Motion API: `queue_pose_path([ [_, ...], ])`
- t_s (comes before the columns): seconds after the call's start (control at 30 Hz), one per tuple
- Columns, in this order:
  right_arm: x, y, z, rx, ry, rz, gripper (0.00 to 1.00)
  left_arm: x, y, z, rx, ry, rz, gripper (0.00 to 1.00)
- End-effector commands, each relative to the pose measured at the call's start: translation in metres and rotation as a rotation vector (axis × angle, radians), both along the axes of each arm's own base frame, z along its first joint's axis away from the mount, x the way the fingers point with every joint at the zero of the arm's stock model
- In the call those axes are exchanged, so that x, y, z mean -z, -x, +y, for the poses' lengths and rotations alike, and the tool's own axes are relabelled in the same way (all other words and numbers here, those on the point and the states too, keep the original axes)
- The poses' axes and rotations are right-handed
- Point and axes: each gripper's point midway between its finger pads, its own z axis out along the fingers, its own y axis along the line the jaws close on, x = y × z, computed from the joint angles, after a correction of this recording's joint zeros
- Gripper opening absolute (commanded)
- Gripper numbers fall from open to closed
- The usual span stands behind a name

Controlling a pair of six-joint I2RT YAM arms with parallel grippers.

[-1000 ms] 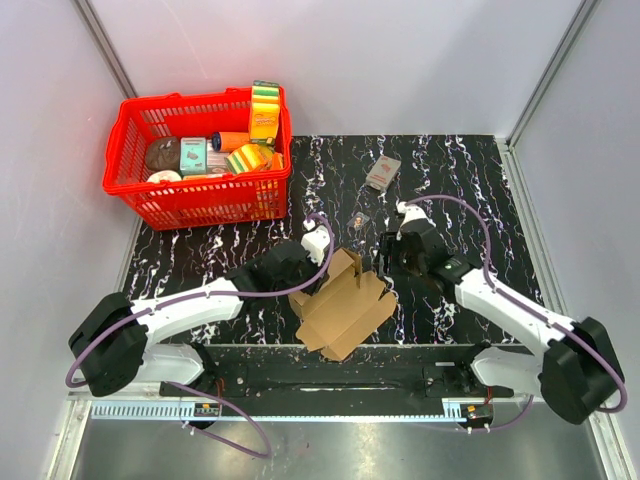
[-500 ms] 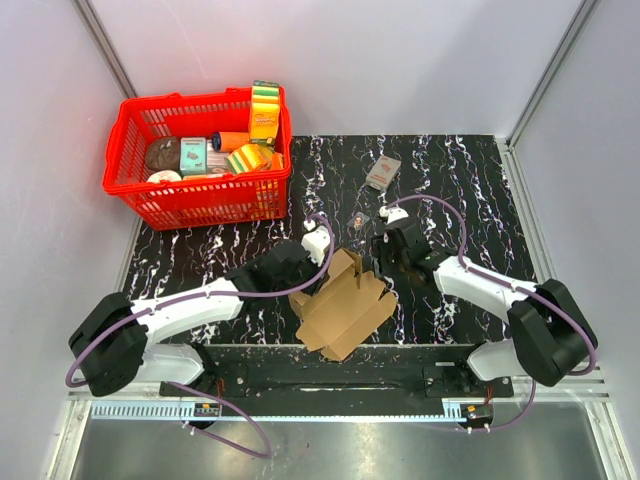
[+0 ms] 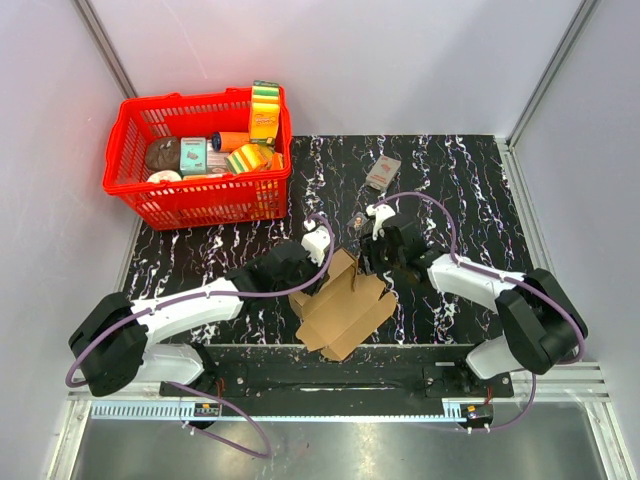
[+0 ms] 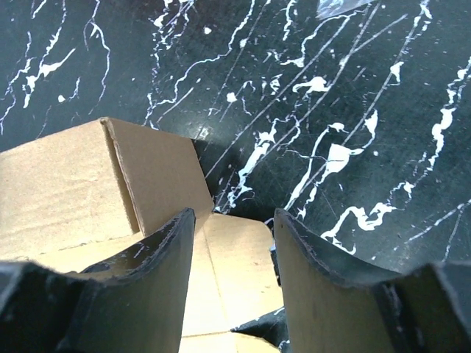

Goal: Fold the paper box

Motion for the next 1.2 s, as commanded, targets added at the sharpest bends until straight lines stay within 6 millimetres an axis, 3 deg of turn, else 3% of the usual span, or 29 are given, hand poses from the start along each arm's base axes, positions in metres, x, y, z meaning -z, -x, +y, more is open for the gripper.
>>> queue_pose_path([
  [0.0, -0.014, -0.006, 0.016, -0.074, -0.049, -0.059, 0.52, -0.002, -0.001, -0.004, 0.005, -0.001, -0.001, 0.38],
  [0.57, -0.012, 0.007, 0.038, -0.217, -0.138, -0.066, 0.53, -0.004, -0.005, -0.008, 0.007, -0.009, -0.006, 0.38],
  [1.17, -0.006, 0.027, 0.023, -0.167, -0.092, 0.061, 0.51, -0.004, -0.007, -0.006, -0.002, -0.024, -0.013, 0.38],
])
